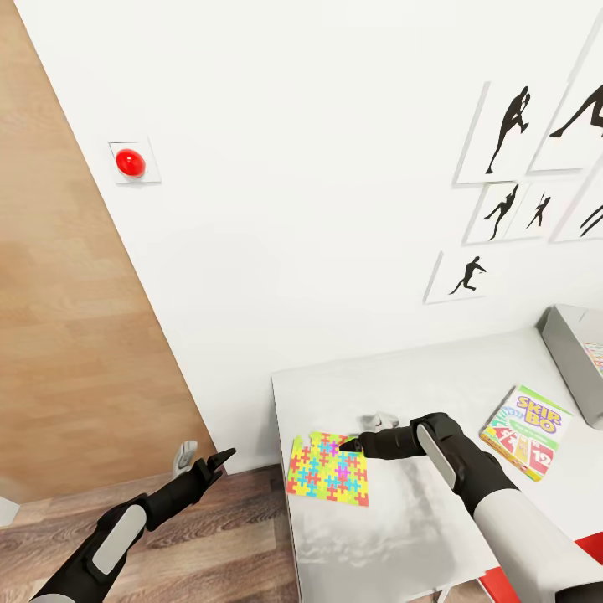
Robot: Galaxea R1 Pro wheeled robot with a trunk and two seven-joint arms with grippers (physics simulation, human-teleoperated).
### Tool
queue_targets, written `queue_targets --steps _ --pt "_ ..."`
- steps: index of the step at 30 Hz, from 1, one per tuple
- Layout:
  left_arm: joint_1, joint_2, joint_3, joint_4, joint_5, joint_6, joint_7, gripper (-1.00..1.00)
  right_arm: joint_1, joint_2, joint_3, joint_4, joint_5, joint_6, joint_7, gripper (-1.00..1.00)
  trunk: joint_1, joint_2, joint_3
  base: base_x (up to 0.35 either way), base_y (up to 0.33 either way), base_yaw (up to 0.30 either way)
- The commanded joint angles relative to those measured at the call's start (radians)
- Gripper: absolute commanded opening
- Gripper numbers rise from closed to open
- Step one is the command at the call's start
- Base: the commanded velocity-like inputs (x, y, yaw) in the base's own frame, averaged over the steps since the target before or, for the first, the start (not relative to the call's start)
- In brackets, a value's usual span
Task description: Put all the toys in the child's room - the three board games (two on the bed and one on the table), the two jigsaw puzzles on the table, and the tennis ball on the table - inside the toy box on the table in the child's room.
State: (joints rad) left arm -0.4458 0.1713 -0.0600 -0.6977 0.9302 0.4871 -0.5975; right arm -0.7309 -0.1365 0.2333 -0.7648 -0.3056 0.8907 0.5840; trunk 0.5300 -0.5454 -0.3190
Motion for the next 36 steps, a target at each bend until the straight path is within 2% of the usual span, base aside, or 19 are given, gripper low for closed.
queue_targets --steps 1,14,36 --pt "-0.001 0.001 -0.003 0.0 0.01 0.007 0.001 1.0 -0.001 -0.001 0.003 -0.001 0.007 0.001 0.002 1.0 0.0 -0.001 -0.002 0.0 0.0 0.002" --pt "-0.001 0.0 -0.004 0.0 0.01 0.007 0.001 1.0 -0.002 -0.001 0.0 0.0 0.008 0.0 0.001 1.0 0.0 -0.001 -0.002 0.0 0.0 0.023" --pt "-0.001 -0.001 -0.004 0.0 0.01 0.007 0.001 1.0 -0.002 0.0 0.002 -0.001 0.008 0.002 0.0 1.0 0.0 -0.001 -0.002 0.0 0.0 0.196"
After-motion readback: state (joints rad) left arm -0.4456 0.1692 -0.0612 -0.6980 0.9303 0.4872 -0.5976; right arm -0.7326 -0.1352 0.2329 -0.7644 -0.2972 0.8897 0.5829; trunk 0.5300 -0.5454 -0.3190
